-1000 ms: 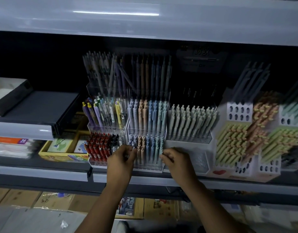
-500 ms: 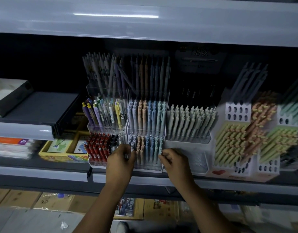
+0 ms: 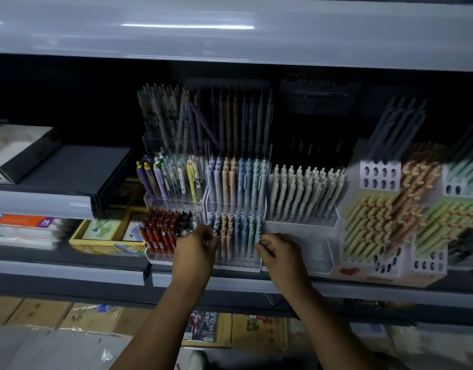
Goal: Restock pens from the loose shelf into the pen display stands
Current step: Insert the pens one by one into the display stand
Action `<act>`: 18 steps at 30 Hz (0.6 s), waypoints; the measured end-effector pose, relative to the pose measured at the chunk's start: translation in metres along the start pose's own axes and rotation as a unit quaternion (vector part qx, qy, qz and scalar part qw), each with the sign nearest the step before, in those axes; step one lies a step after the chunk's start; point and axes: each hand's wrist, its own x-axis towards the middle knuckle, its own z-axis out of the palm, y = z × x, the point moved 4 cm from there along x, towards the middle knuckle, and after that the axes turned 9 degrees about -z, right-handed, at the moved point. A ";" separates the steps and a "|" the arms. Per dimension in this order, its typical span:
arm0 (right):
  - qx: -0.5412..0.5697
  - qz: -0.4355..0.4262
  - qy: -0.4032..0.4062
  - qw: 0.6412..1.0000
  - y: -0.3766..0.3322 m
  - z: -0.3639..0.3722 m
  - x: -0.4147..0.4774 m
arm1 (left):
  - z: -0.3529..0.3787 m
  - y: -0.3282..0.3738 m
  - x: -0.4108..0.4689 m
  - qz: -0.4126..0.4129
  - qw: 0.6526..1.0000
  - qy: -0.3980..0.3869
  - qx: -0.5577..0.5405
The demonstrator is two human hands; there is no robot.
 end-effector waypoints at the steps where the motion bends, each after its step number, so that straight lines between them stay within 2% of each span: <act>1: -0.001 0.002 -0.001 1.000 0.000 0.000 0.000 | 0.000 0.000 0.000 0.001 1.000 -0.002 0.000; 14: -0.010 0.016 -0.010 1.000 -0.008 -0.003 0.001 | -0.002 -0.002 -0.003 -0.005 0.999 -0.033 0.003; 18: -0.011 0.033 -0.013 0.999 -0.012 -0.004 -0.002 | -0.008 -0.001 -0.011 0.020 0.999 -0.032 -0.007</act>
